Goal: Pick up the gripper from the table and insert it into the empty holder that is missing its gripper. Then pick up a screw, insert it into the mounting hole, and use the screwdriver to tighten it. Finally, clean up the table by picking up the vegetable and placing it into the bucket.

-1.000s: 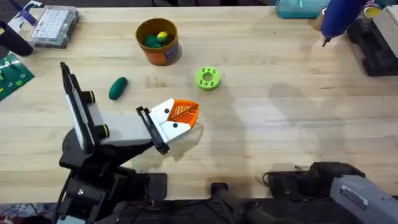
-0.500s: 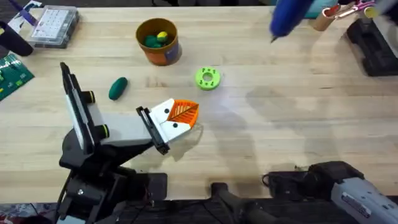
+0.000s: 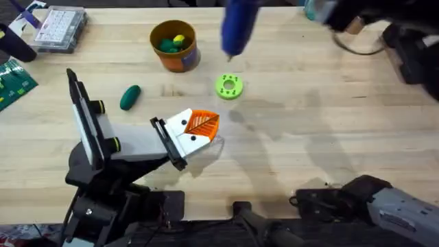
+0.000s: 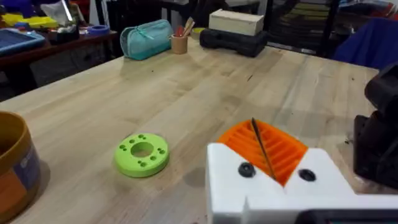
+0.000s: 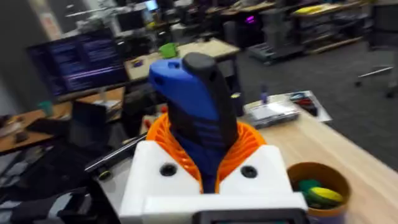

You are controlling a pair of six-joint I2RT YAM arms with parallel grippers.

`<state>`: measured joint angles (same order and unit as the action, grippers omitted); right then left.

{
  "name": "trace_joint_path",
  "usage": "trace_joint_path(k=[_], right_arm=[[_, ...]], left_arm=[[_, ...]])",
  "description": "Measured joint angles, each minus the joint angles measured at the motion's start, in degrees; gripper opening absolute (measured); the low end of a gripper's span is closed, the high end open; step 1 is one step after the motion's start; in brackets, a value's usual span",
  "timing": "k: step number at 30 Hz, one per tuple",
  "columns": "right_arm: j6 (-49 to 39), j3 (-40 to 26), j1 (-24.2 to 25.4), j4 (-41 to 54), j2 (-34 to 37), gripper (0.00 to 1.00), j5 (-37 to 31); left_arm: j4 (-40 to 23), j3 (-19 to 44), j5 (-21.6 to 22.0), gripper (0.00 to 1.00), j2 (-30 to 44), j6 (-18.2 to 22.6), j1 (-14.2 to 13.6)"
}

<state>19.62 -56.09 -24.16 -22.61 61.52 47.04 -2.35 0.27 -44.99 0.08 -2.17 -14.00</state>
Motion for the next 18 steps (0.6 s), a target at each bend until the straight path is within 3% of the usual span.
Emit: trace_joint_path(k=[11,18], right_arm=[[0.9,0.0,-9.3,-8.1,5.0,0.076,0.1],[-0.2,0.0,-13.5,-8.3,6.2,0.076,-0.1]], left_arm=[[0.0,0.0,0.0,0.015,0.0,0.0,0.0],[0.0,0.0,0.0,0.015,0.0,0.0,0.0]])
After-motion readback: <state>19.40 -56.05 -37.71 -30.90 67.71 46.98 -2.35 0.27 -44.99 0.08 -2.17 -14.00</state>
